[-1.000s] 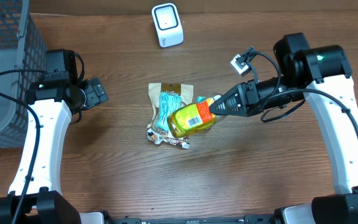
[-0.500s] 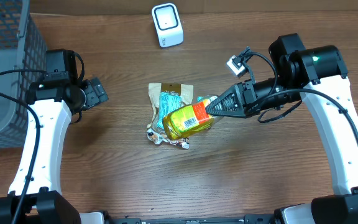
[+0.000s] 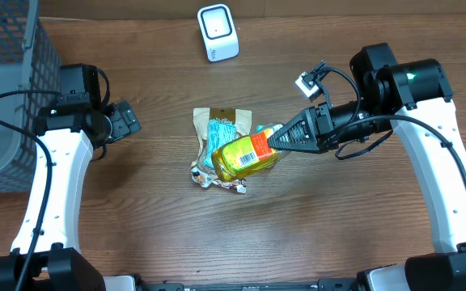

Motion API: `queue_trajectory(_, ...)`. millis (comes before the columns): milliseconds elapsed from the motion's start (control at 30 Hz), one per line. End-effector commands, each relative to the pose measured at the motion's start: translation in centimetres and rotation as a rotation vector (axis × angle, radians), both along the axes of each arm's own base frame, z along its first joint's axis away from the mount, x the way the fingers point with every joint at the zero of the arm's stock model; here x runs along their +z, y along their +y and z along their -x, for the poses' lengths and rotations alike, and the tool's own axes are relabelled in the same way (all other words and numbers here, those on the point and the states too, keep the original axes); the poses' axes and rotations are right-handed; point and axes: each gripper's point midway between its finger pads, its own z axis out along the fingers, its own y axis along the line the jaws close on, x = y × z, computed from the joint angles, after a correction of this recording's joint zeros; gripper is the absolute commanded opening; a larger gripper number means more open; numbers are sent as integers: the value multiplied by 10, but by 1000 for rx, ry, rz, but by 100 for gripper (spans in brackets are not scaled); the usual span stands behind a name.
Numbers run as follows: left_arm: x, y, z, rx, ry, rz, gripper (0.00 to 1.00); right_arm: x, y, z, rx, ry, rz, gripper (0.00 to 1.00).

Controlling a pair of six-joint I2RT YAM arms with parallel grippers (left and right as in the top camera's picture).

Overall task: Scan the item barcode
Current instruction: 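Carry the juice bottle with the right gripper up to the white scanner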

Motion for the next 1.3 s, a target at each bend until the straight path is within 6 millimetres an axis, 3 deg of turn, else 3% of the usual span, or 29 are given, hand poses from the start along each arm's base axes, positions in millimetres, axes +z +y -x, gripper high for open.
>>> queue_trajectory(0,7,1,-2,-11,-19,-14,100,21,2,7,19,-94,-46,13)
queue_trajectory(233,7,1,-2,-11,-19,-14,100,-6,-7,-5,9,-173,121,13)
queue_trajectory(433,7,1,-2,-11,-19,-14,100,-37,-26,-32,-26,-308,343,14)
queue_trajectory(767,7,1,-2,-11,-19,-14,100,-33,-36,-99,-263,-436,446,12)
queue_trajectory(933,7,1,-2,-11,-20,-14,100,-6,-39,-114,-318,-544,462,11)
queue_trajectory(1067,7,1,-2,-11,-19,-14,100,38,-46,-125,-411,-659,501,11)
queue_trajectory(1267,7,1,-2,-11,-19,-14,100,108,-50,-124,-528,-855,579,11)
